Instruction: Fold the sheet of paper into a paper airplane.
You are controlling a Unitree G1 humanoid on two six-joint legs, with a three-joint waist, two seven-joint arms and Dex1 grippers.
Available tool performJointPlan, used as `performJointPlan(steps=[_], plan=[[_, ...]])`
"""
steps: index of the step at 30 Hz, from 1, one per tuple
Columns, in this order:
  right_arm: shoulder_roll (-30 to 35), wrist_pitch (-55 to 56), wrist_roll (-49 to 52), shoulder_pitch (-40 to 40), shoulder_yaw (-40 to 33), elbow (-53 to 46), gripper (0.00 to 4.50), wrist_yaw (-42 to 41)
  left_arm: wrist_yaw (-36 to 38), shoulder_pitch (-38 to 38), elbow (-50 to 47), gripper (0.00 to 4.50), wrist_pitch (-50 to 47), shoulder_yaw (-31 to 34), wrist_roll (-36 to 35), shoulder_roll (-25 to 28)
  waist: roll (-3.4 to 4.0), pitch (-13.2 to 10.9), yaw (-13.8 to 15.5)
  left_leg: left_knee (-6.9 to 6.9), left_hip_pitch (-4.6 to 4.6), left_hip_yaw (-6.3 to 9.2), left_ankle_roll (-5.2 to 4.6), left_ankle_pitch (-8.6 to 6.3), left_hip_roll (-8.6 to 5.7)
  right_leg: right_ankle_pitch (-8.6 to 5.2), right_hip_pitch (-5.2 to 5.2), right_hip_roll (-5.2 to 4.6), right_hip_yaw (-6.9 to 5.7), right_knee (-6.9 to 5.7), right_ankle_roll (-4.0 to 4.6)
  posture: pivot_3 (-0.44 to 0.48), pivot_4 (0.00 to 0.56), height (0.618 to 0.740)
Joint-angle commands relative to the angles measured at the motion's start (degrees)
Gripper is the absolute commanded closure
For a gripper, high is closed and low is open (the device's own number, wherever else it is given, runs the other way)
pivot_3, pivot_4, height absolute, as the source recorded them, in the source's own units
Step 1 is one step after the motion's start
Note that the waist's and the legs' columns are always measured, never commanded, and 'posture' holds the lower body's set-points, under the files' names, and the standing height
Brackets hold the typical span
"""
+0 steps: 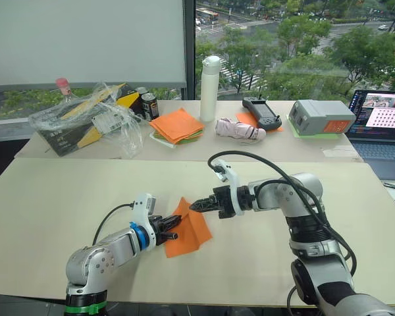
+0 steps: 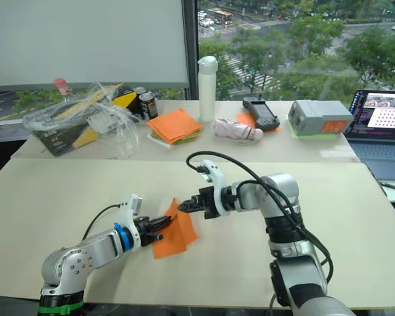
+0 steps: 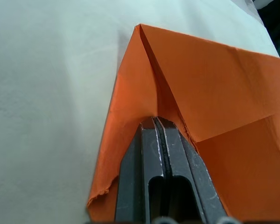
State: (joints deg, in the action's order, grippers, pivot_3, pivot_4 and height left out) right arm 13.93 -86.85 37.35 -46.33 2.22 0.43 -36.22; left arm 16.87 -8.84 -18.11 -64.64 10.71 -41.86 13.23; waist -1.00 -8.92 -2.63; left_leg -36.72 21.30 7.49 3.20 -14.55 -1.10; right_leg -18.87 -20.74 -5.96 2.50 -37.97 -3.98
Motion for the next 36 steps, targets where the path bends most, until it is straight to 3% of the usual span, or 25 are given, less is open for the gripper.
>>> performJointPlan(steps=[1, 20, 36], plan=[[-1.1, 1.1, 2.5, -1.8, 0.5, -3.0, 4.47, -1.3, -2.4, 2.5, 2.3, 4.50, -1.7, -0.1, 1.9, 0.9, 0.00, 0.0, 0.0, 0.00, 0.00, 0.00, 0.00, 0.00, 0.00, 0.00, 0.00, 0.00, 0.00, 0.00, 0.00, 0.000, 0.150, 0.740], [-2.7, 4.0, 0.2, -1.2, 5.2, -1.9, 4.47, -0.2, -2.3, 3.0, -0.8, 4.50, -2.3, -2.1, 1.7, 2.3, 0.00, 0.0, -0.1, 0.05, 0.11, -0.01, 0.00, 0.00, 0.01, 0.00, -0.22, 0.00, 0.04, -0.05, 0.00, 0.000, 0.150, 0.740], [-0.2, 6.5, -1.1, -1.1, 6.8, -1.1, 4.47, -0.3, -2.5, 2.7, -2.0, 4.50, -2.0, -2.6, 1.2, 3.5, 0.00, 0.0, 0.0, 0.05, 0.33, -0.01, 0.01, 0.01, 0.01, 0.00, -0.42, 0.00, 0.04, -0.08, 0.00, 0.000, 0.150, 0.740]])
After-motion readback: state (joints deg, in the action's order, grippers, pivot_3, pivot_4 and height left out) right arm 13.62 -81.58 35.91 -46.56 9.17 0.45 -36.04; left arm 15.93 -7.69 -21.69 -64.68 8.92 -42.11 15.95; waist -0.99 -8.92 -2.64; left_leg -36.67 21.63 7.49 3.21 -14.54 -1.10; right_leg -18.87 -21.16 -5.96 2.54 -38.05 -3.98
